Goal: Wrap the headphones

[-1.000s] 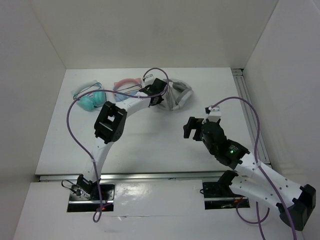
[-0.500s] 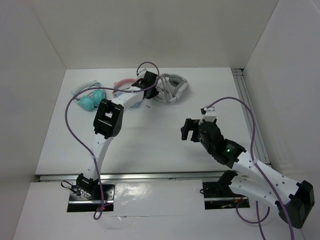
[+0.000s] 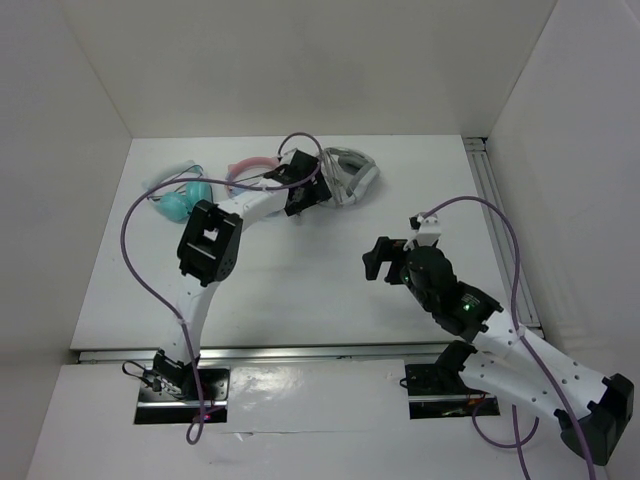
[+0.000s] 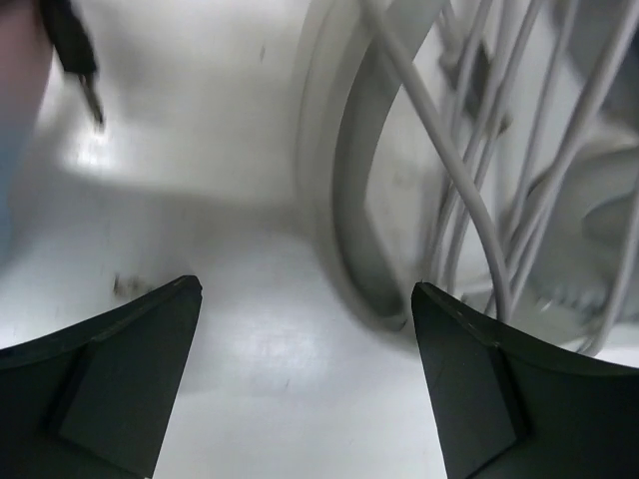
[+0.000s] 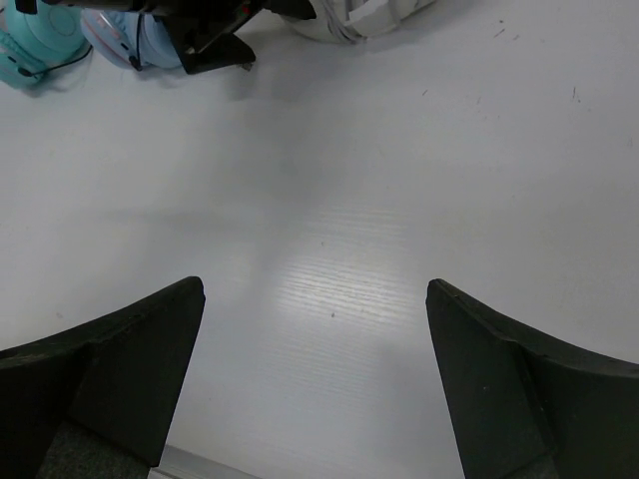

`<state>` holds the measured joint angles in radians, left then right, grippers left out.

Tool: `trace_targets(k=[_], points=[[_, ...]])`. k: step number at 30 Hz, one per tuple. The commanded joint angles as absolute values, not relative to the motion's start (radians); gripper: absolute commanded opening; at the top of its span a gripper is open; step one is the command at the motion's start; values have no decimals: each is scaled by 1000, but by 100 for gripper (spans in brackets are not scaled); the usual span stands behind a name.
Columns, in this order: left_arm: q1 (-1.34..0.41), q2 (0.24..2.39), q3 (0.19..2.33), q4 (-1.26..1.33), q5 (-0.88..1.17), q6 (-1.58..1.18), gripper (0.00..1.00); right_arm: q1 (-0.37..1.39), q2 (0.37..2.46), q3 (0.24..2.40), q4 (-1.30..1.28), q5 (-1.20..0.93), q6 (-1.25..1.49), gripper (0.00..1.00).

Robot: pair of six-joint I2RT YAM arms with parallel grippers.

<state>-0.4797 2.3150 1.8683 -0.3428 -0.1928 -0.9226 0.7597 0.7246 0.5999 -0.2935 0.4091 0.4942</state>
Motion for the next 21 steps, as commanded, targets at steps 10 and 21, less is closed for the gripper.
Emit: trace_targets(k=[10,21], points=[[-535,2146,1717,-403,-208,-956,100,765,661,627,-344,365,515,99],[-571,2014,1643,-413,-249,-944,100,765,661,649,-345,304,506,99]])
